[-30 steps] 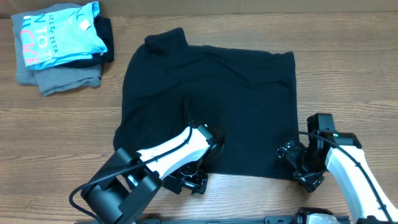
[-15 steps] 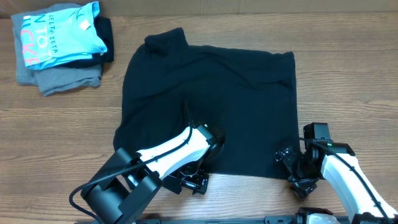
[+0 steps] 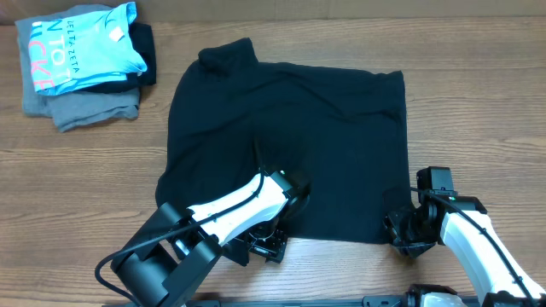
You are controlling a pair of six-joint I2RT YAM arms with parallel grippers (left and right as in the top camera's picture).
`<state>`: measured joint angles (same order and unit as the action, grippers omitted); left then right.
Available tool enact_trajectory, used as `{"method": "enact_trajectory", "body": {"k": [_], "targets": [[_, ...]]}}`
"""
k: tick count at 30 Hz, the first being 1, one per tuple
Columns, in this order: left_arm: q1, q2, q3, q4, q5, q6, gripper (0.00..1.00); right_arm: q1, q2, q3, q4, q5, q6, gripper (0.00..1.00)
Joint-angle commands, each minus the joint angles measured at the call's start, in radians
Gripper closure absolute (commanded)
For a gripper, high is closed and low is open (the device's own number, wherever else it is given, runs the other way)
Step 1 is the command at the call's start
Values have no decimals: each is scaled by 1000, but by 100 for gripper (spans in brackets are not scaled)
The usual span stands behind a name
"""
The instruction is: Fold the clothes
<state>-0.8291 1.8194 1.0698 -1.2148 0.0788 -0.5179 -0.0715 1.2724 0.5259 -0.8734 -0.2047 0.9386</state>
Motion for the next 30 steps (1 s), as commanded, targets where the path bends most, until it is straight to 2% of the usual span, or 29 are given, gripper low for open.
{"method": "enact_trajectory", "body": {"k": [1,6,9,10,11,14,16,18,23,30], "targets": [[5,-21,-31,23,54,5,21,-3,-14,-5,6,2,4,59],[5,-21,-74,44,60,-6,25,-3,-14,-5,11,2,1,59],[5,-21,-97,73,60,-6,35,-3,-14,-5,13,2,1,59],[5,-21,-100,80,60,-6,39,-3,-14,-5,13,2,1,61],[5,-21,-103,86,60,-6,43,-3,-14,-5,13,2,1,67],[5,-21,-104,89,51,-6,59,-3,-14,-5,13,2,1,78],[5,-21,-104,85,44,-6,76,-3,-14,-5,14,2,2,89],[5,-21,-103,79,43,-6,94,-3,-14,-5,16,2,2,96],[5,-21,-103,11,39,-11,96,-3,-14,-4,35,3,6,96],[5,-34,-45,-212,-99,-145,96,-3,-14,37,36,40,28,96]]}}
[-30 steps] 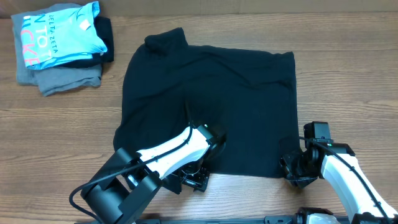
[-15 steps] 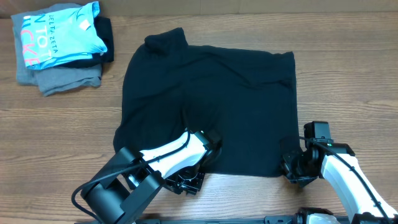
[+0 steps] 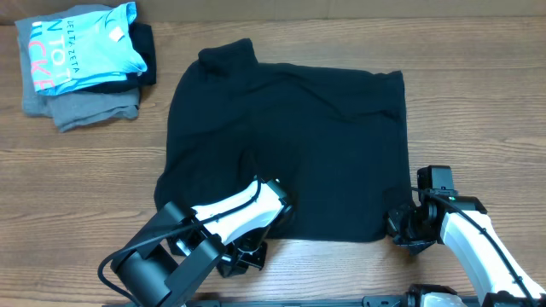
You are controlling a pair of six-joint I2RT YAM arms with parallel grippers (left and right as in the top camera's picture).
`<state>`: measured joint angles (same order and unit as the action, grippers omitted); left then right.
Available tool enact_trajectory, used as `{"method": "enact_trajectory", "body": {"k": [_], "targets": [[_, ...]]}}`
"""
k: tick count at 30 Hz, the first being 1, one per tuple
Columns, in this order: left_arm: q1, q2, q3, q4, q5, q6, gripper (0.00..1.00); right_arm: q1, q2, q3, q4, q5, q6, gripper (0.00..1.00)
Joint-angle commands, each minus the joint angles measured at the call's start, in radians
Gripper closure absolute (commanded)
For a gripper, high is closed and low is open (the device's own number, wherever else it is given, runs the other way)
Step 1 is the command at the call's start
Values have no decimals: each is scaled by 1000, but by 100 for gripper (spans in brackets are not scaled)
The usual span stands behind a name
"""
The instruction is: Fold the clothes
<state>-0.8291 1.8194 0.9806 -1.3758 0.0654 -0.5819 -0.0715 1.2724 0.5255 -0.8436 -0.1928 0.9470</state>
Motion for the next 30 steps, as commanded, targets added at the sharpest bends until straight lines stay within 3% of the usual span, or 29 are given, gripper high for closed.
{"method": "enact_trajectory", "body": {"k": [1,8,12,20,21,22,26,30], "targets": [[5,-40,61,-76,-100,-90,96,-3,-14,47,5,31,24,96],[5,-74,242,-140,-185,-80,96,-3,-14,78,14,42,27,96],[6,-73,343,-6,-237,44,95,-3,-14,78,13,61,27,96],[35,-67,346,272,-234,183,94,-3,-14,78,5,61,27,96],[43,-67,346,288,-235,196,77,-3,-14,78,5,61,27,96],[51,-67,346,297,-236,204,51,-3,-14,78,4,61,26,96],[100,-67,346,301,-241,209,0,-3,-14,78,2,62,26,96],[164,-68,346,257,-236,205,0,-3,-14,78,3,67,26,96]]}}
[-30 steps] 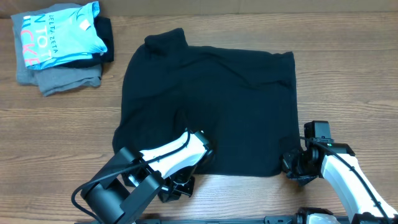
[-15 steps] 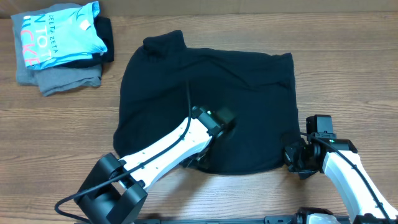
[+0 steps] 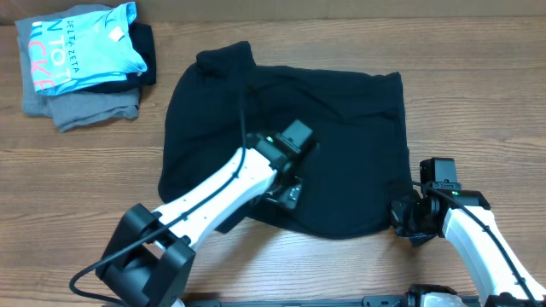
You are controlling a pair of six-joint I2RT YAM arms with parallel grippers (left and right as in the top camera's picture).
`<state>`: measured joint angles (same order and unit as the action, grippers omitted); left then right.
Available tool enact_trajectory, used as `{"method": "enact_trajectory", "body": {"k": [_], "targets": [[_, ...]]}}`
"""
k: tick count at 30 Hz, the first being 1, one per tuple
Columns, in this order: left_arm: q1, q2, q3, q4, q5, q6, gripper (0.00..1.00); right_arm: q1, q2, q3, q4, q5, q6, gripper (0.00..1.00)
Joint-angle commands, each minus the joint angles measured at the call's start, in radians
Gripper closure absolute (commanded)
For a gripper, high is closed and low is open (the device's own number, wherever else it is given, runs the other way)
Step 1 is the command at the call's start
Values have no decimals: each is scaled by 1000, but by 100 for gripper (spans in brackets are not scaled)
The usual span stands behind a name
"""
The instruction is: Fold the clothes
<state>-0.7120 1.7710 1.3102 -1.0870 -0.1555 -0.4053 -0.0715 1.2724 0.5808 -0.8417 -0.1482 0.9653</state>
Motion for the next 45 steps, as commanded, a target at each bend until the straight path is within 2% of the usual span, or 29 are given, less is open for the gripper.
{"method": "enact_trajectory", "body": {"k": [1,6,11,17,20,23,27,31,39,45], "targets": [[65,-20,18,-57,-6,18,0,-3,-14,23,0,25,8,96],[134,-66,23,-219,-5,-110,0,-3,-14,23,0,50,5,96],[147,-234,23,-254,-1,-181,0,-3,-14,23,-1,51,4,96],[147,-468,-2,-309,80,-230,0,-3,-14,23,-1,50,4,96],[147,-544,-77,-327,150,-254,5,-3,-14,23,-1,50,4,96],[147,-587,-196,-281,233,-266,9,-3,-14,23,-1,50,4,96],[147,-584,-360,-142,351,-265,11,-3,-14,23,-1,34,-4,96],[166,-550,-487,-17,368,-291,12,-3,-14,23,-2,19,-27,96],[264,-434,-577,119,367,-259,20,-3,-14,23,-8,19,-29,96],[328,-320,-580,179,367,-199,22,-3,-14,23,-13,20,-30,96]]}}
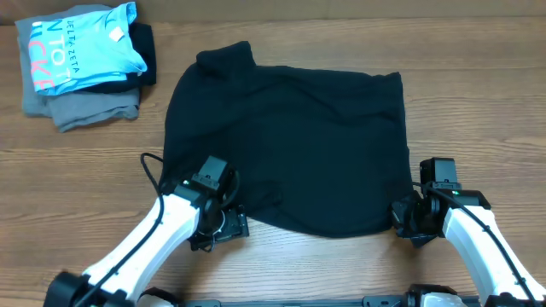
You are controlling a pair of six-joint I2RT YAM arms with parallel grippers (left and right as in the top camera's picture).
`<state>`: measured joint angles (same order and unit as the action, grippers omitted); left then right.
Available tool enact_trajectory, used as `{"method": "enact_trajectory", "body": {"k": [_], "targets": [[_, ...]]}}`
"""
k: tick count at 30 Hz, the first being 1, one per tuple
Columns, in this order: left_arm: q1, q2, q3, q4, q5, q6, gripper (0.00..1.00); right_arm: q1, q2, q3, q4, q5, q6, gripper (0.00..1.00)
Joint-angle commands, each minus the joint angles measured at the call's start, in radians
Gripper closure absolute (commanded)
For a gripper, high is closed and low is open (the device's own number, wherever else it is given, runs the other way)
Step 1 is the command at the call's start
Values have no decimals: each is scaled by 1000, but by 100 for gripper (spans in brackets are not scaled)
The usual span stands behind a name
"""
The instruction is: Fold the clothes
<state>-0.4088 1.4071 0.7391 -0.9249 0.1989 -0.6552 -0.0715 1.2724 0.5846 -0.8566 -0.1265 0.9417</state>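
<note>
A black garment [290,136] lies spread flat on the wooden table, its collar at the far left and its near hem curving up toward both near corners. My left gripper [223,227] sits at the garment's near left edge, its fingers too dark against the cloth to read. My right gripper [404,218] is at the near right corner of the garment, shut on the cloth there.
A stack of folded clothes [81,64], light blue shirt on top of grey and black pieces, sits at the far left corner of the table [478,102]. The left arm's cable loops out near the garment's left edge.
My left gripper was over the middle of the garment and is now back at its near left edge. The garment's outline and my right gripper look unchanged.
First my left gripper was at the near hem, with a straight hem and the right gripper at the near right corner. Then the left gripper sat lower at the hem. Later it was over the garment's middle, hem curved upward, right gripper slightly farther. Now it is at the near left.
</note>
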Motion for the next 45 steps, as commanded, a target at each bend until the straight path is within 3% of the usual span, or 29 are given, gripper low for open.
{"method": "enact_trajectory", "body": {"k": [1,11,19,23,26,29,30,31,41,45], "targets": [[32,62,-9,29,13,58,22,-3,-14,19,2,-3,-6,96],[55,155,-10,152,5,102,26,-3,-14,19,0,-2,-6,96],[58,156,-10,186,-53,114,38,-3,-14,19,-1,-2,-6,96],[58,158,-10,198,-61,121,50,-3,-14,19,-1,-2,-6,96],[58,158,-10,202,-80,121,67,-3,-14,19,-1,-2,-6,96],[58,158,-10,196,-83,121,76,-3,-14,19,-1,-2,-6,96],[58,158,-8,190,-84,121,89,-3,-14,19,-1,-2,-6,96],[58,158,-6,182,-84,121,95,-3,-14,19,-1,-2,-6,96],[58,71,195,-131,-195,122,96,-3,-14,25,-1,47,-2,96],[58,50,283,-124,-217,145,96,-3,-14,46,24,33,-1,96]]}}
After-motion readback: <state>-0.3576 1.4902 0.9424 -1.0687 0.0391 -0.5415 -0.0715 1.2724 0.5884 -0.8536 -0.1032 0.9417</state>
